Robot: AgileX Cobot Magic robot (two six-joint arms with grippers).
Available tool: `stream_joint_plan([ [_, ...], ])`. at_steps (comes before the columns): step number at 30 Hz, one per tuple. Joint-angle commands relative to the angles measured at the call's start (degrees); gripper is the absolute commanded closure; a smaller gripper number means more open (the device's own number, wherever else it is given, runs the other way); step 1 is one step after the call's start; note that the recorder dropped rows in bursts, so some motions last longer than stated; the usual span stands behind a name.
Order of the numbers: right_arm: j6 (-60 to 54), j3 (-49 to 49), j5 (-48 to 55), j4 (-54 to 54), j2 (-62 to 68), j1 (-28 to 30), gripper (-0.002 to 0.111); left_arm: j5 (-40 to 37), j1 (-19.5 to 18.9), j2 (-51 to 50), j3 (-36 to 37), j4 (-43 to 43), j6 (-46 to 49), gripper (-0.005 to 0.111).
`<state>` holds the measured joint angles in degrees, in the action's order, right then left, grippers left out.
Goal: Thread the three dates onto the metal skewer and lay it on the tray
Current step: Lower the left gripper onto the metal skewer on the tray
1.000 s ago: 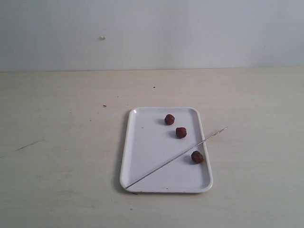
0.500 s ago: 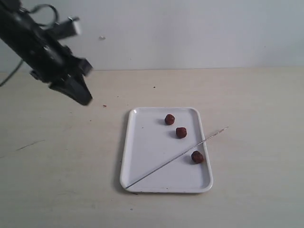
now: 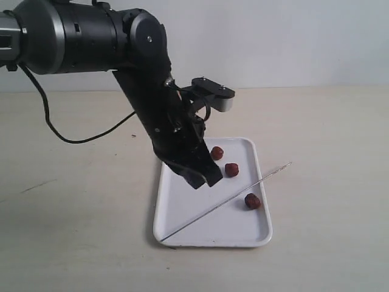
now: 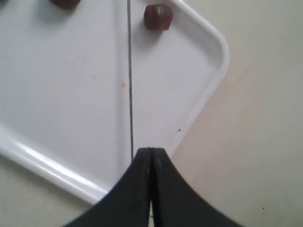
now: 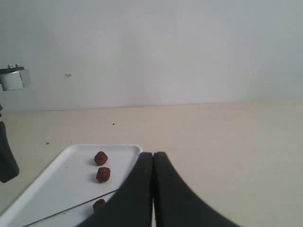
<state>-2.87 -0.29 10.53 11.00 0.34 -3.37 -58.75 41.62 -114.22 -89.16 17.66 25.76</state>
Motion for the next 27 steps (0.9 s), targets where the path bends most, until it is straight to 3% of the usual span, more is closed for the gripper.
stream_joint_plan([
  [1, -0.1, 0.3, -0.3, 0.0, -0.3, 0.4, 0.108, 1.3, 1.1, -1.6, -0.3, 1.0, -0.2, 0.105],
  [9, -0.1, 0.3, -0.3, 0.0, -0.3, 0.4, 0.108, 0.1, 1.1, -4.9, -0.3, -2.6, -0.5, 0.071],
  [12, -0.1, 0.3, -0.3, 0.0, -0.3, 0.4, 0.108, 0.6, 1.1, -5.8, -0.3, -3.0, -0.5, 0.064],
  [27, -0.1, 0.3, -0.3, 0.0, -0.3, 0.4, 0.108, 5.1, 2.0, -14.2, -1.5, -2.3, -0.5, 0.063],
])
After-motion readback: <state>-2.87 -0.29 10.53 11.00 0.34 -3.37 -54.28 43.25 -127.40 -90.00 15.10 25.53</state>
